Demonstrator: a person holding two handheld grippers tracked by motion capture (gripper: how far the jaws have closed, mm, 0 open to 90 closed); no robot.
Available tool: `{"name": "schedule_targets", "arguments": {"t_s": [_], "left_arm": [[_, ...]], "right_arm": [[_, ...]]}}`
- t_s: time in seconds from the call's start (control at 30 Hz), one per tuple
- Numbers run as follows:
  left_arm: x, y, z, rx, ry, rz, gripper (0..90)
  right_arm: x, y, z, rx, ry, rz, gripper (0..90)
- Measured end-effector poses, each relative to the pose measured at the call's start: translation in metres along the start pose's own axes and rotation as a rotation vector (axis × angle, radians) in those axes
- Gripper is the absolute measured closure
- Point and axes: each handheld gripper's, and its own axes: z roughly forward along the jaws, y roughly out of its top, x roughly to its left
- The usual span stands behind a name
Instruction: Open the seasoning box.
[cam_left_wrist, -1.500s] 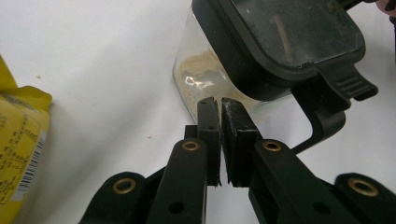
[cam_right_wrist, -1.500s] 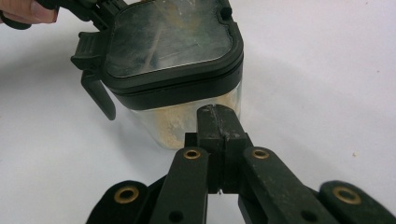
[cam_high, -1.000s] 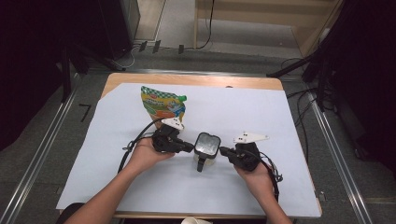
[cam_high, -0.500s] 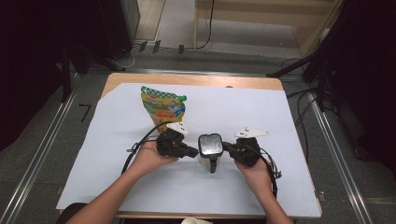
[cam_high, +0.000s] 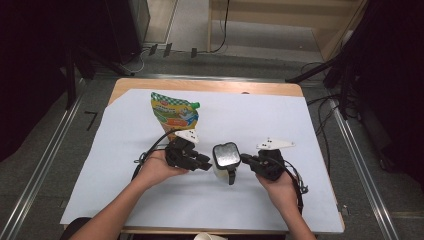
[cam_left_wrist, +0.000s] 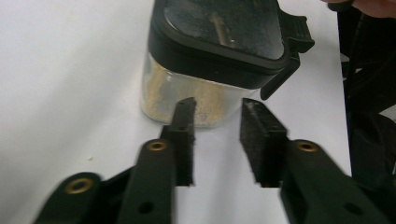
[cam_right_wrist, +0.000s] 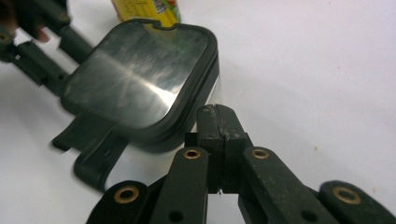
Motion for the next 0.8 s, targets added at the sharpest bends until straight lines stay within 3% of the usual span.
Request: {"name": "schedule_targets", "arguments": {"t_s": [0.17, 0.33, 0.6, 0.8], "left_arm": [[0.004, -0.002, -0.003, -0.012, -0.007, -0.005, 51.6], [0.006, -0.003, -0.001, -0.001, -0.011, -0.013, 47.9], [0.007, -0.002, -0.005, -0.005, -0.007, -0.005, 44.0], [0.007, 0.000, -0.007, -0.005, -0.007, -0.020, 43.9]], "right_arm": [[0.006, -0.005, -0.016, 0.003, 0.009, 0.014, 90.0], [0.017, -0.013, -0.026, 0.008, 0.028, 0.004, 90.0], [0.038, -0.023, -0.030, 0.025, 0.076, -0.048, 90.0], [0.052, -0.024, -0.021, 0.033, 0.114, -0.073, 90.0]]}}
